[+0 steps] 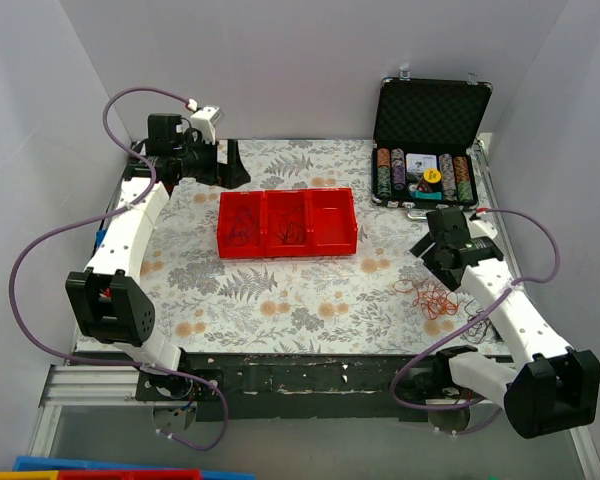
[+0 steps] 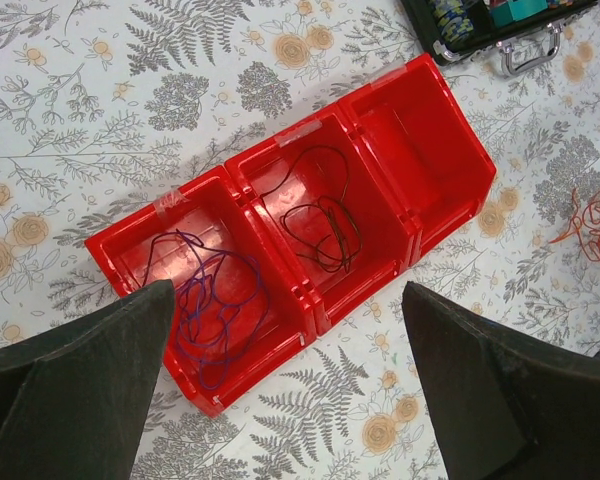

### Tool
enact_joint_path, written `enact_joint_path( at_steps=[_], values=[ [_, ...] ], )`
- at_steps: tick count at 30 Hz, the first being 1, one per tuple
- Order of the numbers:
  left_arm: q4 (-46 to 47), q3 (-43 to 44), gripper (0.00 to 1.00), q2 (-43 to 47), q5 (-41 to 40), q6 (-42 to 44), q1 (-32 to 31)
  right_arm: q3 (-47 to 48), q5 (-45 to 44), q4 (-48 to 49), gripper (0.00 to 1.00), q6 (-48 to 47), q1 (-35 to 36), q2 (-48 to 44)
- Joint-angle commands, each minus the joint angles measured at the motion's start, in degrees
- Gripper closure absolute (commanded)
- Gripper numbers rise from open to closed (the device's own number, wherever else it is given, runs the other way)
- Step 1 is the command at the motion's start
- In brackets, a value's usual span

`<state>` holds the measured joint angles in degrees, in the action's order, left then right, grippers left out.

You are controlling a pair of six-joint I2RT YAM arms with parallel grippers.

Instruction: Untangle the cables

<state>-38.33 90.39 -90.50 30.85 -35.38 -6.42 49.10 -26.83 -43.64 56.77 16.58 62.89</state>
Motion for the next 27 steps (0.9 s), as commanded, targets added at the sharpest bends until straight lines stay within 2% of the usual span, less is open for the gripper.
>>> enact_joint_path(
  at_steps=[1,6,9,11,12,15,17,19,24,27],
  values=[
    [-1.4,2.4,0.02,0.3,0.1,1.5,-0.5,-2.8,2.6,-7.1,0.13,0.6,-2.8,-2.3],
    [-1.7,1.8,0.02,0.3,0.6,1.7,-1.1,-7.5,6.3,-6.3,0.12,1.8,-3.2,-1.1],
    [-1.5,1.2,0.02,0.6,0.6,2.1,-1.3,-9.5,7.8,-2.7,0.11,1.7,-3.2,0.2],
    [-1.5,0.9,0.02,0.5,0.6,2.1,-1.3,-10.0,7.8,0.0,0.22,1.6,-3.2,1.3],
    [-1.5,0.8,0.02,0.6,0.4,2.3,-1.3,-10.1,7.8,1.4,0.33,1.3,-3.3,1.8],
    [-1.3,0.2,0.02,0.8,0.4,2.4,-1.3,-10.2,9.9,5.6,0.75,0.4,-2.9,3.2],
    [-1.1,0.0,0.02,0.9,0.4,2.3,-1.3,-10.1,11.4,8.6,0.9,-0.2,-1.1,4.2],
    [-1.1,0.0,0.02,0.9,0.4,2.0,-1.3,-8.9,11.8,10.1,0.99,0.0,2.1,6.2],
    [-1.1,0.7,0.02,1.1,0.2,1.7,-1.3,-2.0,13.2,12.3,0.99,-0.3,15.9,14.2],
    [-1.1,0.5,0.02,1.2,-0.4,2.0,-1.3,5.3,15.4,13.0,0.99,-1.7,24.3,20.3]
  ],
)
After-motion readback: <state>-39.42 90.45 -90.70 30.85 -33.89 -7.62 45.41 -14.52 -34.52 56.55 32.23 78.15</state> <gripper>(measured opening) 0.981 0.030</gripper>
